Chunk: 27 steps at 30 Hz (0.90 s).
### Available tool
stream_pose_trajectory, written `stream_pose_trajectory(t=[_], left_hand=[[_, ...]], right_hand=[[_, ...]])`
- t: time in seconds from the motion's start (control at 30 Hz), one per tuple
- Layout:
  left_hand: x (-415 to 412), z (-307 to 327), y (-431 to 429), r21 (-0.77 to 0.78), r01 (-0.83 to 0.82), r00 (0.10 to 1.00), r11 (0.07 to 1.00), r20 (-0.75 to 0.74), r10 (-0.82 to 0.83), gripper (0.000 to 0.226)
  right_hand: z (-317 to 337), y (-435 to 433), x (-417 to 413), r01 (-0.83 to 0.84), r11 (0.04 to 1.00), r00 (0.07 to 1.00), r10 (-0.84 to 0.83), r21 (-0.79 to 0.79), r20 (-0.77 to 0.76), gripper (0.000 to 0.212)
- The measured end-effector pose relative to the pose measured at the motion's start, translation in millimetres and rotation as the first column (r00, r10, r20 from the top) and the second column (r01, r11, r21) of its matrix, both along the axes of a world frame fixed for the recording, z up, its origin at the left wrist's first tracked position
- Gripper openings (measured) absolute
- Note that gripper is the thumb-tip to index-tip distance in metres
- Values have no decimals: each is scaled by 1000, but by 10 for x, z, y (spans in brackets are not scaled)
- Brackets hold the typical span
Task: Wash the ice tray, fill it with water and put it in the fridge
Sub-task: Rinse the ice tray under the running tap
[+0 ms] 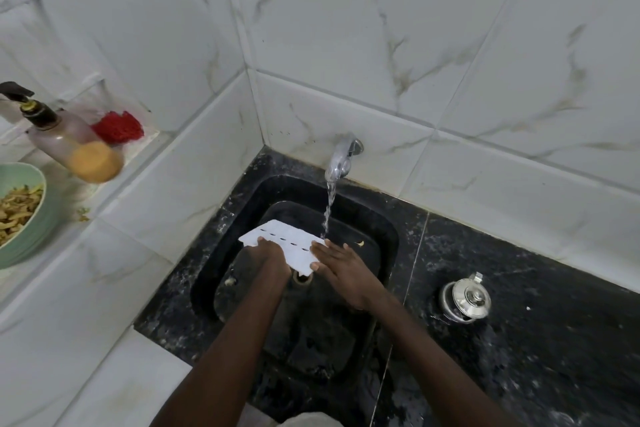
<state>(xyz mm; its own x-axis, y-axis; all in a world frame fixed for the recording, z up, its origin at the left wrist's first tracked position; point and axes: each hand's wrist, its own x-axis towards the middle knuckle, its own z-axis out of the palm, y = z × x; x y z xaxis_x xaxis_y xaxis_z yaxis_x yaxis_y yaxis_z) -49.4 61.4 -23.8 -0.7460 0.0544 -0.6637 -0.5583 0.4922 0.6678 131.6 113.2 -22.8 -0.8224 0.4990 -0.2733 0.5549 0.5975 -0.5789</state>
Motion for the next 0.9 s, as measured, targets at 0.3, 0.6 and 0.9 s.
stream_pose_trajectory(t=[0.3,0.6,0.9], left_hand=[[39,-54,54,160,-26,998,987,69,15,52],[88,-33,38,319,3,984,948,167,-60,50],[258,-41,38,369,97,977,924,139,-158,45]], right_hand=[[-5,-38,-164,-69,996,995,64,63,78,67],[21,77,-314,-126,986,985,111,112,130,69],[36,233,-400,-136,984,971,108,118,215,67]])
